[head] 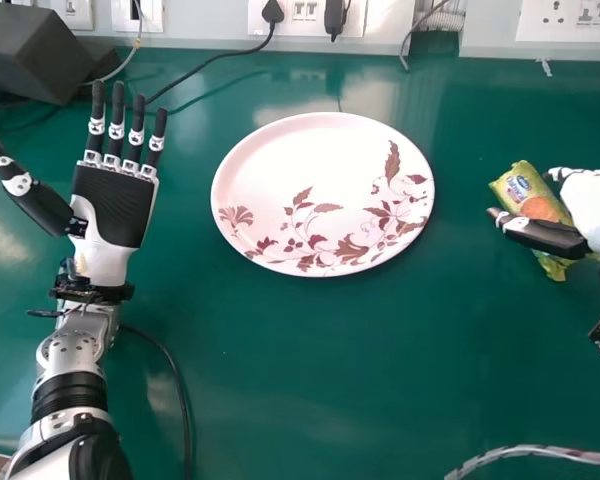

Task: Pick up biscuit and place it in the plate

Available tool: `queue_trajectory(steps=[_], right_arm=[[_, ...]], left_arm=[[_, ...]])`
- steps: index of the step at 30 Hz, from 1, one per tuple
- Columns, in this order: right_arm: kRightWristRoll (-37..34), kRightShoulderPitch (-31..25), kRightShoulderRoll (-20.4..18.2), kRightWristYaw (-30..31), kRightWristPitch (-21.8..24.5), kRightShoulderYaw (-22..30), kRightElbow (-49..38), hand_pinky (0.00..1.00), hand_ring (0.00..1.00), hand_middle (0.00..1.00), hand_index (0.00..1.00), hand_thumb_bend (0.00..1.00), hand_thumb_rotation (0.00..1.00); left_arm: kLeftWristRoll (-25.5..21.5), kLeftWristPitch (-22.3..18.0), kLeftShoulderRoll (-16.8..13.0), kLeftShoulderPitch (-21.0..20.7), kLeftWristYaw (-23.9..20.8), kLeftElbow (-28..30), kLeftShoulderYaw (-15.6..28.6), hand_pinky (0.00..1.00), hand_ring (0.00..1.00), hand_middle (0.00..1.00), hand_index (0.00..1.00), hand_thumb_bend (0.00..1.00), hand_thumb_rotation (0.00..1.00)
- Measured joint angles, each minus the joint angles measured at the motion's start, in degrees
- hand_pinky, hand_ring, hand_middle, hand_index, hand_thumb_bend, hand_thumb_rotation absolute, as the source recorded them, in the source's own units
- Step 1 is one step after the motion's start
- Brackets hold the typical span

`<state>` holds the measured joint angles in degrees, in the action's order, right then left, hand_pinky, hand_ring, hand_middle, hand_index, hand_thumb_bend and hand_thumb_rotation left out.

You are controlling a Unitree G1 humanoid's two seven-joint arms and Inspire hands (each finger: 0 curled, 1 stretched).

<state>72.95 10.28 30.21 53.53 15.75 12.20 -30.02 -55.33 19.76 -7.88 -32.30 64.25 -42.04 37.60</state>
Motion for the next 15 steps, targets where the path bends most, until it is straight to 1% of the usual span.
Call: queue_trajectory(steps=[5, 7, 10, 12, 15], right_arm=[[-0.65, -0.11, 1.31, -0.94, 0.42, -0.83, 1.06, 0.97, 1.0, 1.0, 0.96, 0.66, 0.51], [-0.68, -0.11, 1.52, -1.06, 0.92, -1.26, 1.71, 0.96, 1.0, 1.0, 0.95, 0.64, 0.48], [-1.01, -0.12, 1.62, -1.54, 1.4, -1.51, 1.86, 0.96, 1.0, 1.0, 0.98, 0.63, 0.44], [-1.46, -0.11, 1.71, -1.71, 2.0, -1.62, 2.01, 0.95, 1.0, 1.0, 0.97, 0.64, 0.43], [-2.21, -0.1, 2.15, -1.74, 2.22, -1.86, 2.07, 0.96, 1.0, 1.0, 0.97, 0.65, 0.46]], left_arm=[[-0.01, 0.45, 0.27, 0.23, 0.0, 0.64, 0.0, 0.92, 0.92, 0.99, 1.0, 1.0, 0.79], [-0.05, 0.45, 0.53, 0.44, -0.03, 1.16, 0.01, 0.92, 0.92, 0.99, 1.0, 1.0, 0.79], [-0.38, 0.7, 0.64, 0.55, -0.1, 1.4, 0.04, 0.92, 0.92, 1.0, 1.0, 1.0, 0.77], [-1.15, 1.01, 0.62, 0.6, -0.21, 1.41, 0.04, 0.91, 0.92, 1.0, 1.0, 1.0, 0.78], [-1.71, 1.56, 0.61, 0.71, -0.26, 1.58, 0.0, 0.9, 0.93, 1.0, 1.0, 1.0, 0.77]])
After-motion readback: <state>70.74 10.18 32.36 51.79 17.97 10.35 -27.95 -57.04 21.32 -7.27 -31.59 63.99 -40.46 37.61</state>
